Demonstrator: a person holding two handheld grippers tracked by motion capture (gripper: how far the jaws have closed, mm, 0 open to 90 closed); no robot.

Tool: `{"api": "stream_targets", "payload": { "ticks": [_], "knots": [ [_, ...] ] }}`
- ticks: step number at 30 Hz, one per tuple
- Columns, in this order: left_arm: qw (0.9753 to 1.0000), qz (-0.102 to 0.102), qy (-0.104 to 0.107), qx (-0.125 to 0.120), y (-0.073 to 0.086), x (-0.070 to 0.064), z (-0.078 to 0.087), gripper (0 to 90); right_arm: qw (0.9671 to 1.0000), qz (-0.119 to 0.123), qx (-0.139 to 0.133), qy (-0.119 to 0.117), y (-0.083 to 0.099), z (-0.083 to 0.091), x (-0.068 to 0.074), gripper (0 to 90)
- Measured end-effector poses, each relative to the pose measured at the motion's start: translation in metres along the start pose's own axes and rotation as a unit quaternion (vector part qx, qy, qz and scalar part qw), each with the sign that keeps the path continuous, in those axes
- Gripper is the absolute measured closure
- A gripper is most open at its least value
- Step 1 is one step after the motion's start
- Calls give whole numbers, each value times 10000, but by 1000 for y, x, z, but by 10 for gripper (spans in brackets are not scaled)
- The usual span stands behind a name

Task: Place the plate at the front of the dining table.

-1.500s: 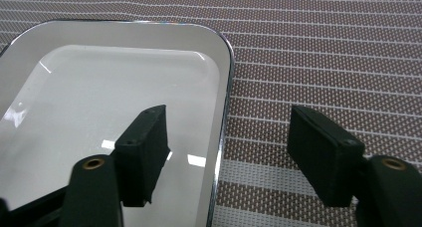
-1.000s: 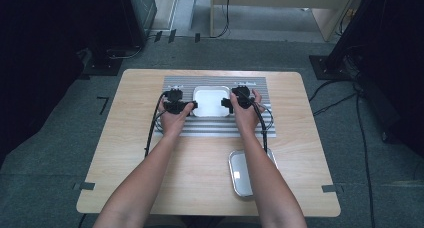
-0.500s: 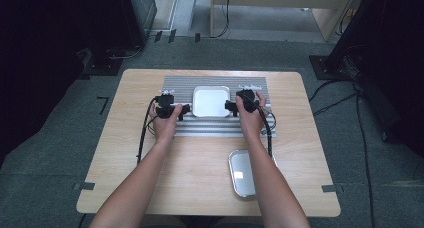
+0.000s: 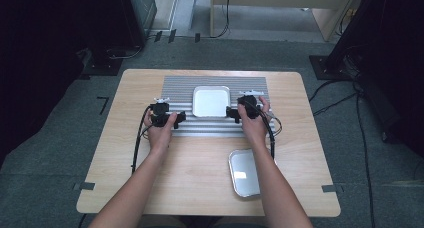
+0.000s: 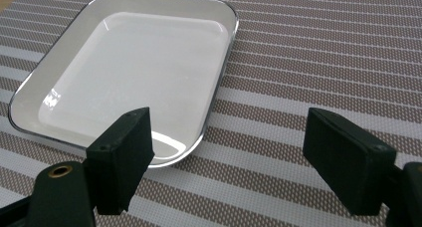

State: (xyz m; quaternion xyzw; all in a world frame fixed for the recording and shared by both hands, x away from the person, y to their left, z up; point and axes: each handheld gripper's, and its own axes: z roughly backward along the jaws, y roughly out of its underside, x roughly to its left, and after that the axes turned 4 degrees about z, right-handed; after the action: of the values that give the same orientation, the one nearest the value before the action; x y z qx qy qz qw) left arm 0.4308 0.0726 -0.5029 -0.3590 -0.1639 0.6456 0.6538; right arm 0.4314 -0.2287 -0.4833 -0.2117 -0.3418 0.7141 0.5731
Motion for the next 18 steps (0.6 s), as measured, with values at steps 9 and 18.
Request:
{"api": "stream_targets", "payload": {
  "ticks": [9,18],
  "knots": [
    [10000,-94,1,33,13,7,8,163,10000,-5,10,57,17,11,-12,221],
    [9998,-189,46,-50,20,7,16,163,9999,-44,-89,100,27,21,-18,226]
  ]
}}
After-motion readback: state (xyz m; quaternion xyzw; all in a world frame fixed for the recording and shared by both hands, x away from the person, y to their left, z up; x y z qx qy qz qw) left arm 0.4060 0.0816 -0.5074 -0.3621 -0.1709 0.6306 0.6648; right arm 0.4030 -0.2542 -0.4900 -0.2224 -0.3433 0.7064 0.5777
